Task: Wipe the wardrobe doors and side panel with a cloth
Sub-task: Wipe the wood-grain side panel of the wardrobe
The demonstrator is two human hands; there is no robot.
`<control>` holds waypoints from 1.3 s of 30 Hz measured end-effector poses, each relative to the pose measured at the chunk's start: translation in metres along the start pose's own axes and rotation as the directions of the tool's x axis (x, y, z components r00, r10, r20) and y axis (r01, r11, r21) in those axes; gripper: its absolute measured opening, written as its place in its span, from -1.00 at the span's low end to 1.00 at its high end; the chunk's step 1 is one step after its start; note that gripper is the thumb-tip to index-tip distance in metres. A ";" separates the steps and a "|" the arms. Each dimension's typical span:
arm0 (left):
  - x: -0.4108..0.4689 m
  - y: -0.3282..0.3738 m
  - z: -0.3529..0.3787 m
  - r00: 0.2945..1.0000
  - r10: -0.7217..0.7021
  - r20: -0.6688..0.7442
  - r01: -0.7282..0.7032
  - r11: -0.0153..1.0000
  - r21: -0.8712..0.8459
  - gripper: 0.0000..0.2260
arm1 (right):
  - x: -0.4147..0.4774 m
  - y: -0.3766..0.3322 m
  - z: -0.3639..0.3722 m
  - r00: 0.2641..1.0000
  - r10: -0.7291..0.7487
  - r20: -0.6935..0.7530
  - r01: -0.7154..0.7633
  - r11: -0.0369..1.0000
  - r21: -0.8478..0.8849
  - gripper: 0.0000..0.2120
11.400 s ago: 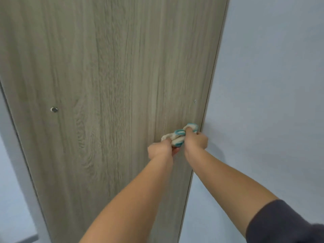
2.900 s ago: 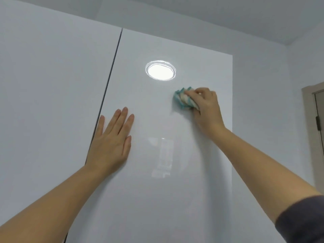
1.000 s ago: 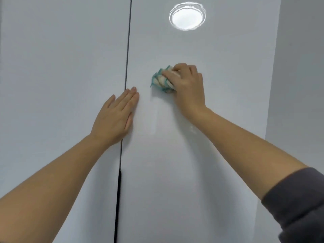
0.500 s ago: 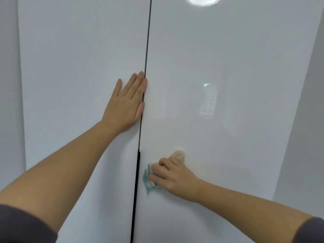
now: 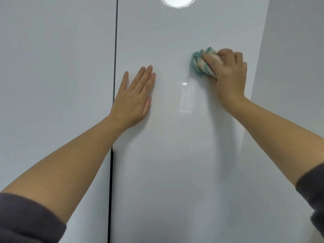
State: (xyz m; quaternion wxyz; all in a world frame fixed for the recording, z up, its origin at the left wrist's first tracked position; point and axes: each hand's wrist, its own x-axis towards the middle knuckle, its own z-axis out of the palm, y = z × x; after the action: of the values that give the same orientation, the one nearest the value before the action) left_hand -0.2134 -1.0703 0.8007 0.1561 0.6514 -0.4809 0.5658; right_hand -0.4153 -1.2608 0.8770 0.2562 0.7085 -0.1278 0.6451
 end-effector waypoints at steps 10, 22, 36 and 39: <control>-0.010 0.059 0.018 0.995 0.092 0.026 -0.091 0.996 -0.023 -0.47 | -0.284 0.029 -0.030 0.527 -0.768 0.365 0.714 0.633 0.299 -0.71; -0.028 0.060 0.022 0.996 0.072 0.054 -0.073 0.997 0.014 -0.47 | -0.036 0.019 -0.012 1.000 0.021 0.003 -0.021 0.987 0.157 -0.60; -0.137 0.017 0.008 0.963 -0.084 0.258 0.048 0.989 0.140 -0.45 | -0.271 -0.115 0.038 0.428 -0.899 0.098 0.814 0.430 0.391 -0.80; -0.144 0.006 0.005 0.959 -0.088 0.269 0.046 0.986 0.158 -0.46 | -0.216 -0.130 0.049 0.624 -0.781 0.003 0.737 0.590 0.329 -0.72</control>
State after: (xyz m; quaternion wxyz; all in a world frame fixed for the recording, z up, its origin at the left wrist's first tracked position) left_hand -0.2009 -1.0120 0.6696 0.0576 0.7495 -0.4315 0.4987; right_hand -0.3366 -1.2098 0.6379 0.3878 0.7700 0.2668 0.4307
